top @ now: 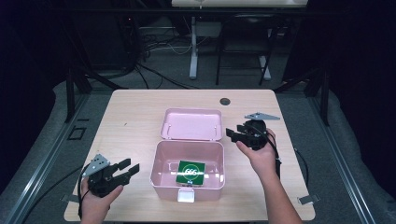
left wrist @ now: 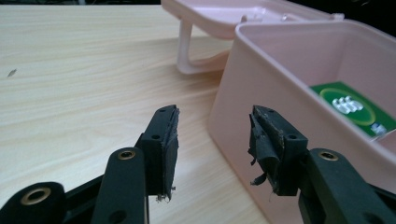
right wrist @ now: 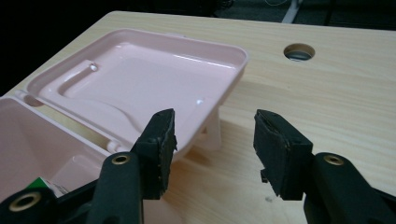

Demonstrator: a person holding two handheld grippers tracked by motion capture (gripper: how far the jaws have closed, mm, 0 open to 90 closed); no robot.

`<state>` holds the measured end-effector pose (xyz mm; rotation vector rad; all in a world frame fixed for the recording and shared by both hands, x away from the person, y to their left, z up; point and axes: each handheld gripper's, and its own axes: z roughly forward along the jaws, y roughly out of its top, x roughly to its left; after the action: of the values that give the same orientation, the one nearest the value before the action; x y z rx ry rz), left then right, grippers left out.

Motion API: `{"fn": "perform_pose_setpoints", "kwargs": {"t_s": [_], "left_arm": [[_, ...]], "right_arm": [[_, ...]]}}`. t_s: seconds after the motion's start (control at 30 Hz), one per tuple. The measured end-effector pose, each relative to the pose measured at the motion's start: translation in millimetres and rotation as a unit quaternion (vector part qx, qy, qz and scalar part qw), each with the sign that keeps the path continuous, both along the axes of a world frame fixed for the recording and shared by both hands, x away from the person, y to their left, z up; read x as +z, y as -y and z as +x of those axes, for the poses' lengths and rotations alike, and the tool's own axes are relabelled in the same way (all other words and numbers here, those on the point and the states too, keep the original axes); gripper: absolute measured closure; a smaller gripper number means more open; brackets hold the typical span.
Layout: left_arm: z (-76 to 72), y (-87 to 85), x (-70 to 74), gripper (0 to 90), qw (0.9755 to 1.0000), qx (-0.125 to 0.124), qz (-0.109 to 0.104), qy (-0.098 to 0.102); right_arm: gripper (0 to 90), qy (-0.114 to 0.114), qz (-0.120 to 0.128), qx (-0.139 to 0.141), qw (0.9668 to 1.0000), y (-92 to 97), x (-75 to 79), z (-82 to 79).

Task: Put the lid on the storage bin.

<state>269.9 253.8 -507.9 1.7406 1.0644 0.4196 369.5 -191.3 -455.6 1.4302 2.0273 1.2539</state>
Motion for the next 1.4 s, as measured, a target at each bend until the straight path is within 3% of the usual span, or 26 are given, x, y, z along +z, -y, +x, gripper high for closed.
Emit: {"fn": "perform_pose_setpoints", "kwargs": {"t_s": [0.03, 0.1, 0.2, 0.43, 0.6, 0.73, 0.87, 1.4], "left_arm": [[1.9, 3.3, 5.4, 52.5, 1.0, -0.006, 0.0, 0.004], [2.7, 4.8, 8.4, 52.6, 0.9999, -0.011, 0.002, 0.005], [4.8, 12.6, 20.1, 54.3, 0.9996, -0.026, -0.002, 0.007], [14.3, 25.9, 31.4, 60.1, 0.9988, -0.049, -0.001, 0.001], [21.2, 34.9, 30.9, 64.2, 0.9984, -0.055, 0.012, -0.005], [25.8, 41.4, 30.2, 65.9, 0.9981, -0.058, 0.016, -0.011], [29.3, 45.7, 29.4, 67.4, 0.998, -0.06, 0.016, -0.011], [31.5, 51.6, 21.8, 75.8, 0.9971, -0.067, 0.027, -0.023]], "right_arm": [[48.1, -0.005, -0.016, 0.006, 0.9998, -4.9, 4.2, 4.9], [48.2, -0.012, -0.019, 0.01, 0.9997, -7.1, 6.3, 7.8], [47.9, -0.032, -0.018, 0.026, 0.999, -15.4, 17.0, 18.1], [47.9, -0.067, -0.012, 0.027, 0.9973, -24.0, 28.8, 32.3], [49.3, -0.094, -0.01, 0.027, 0.9952, -28.3, 31.9, 40.6], [50.5, -0.102, -0.033, 0.028, 0.9938, -33.5, 33.8, 45.8], [50.5, -0.106, -0.037, 0.029, 0.9932, -35.7, 35.2, 50.0], [50.5, -0.144, -0.048, -0.026, 0.9881, -34.3, 24.8, 87.2]]}}
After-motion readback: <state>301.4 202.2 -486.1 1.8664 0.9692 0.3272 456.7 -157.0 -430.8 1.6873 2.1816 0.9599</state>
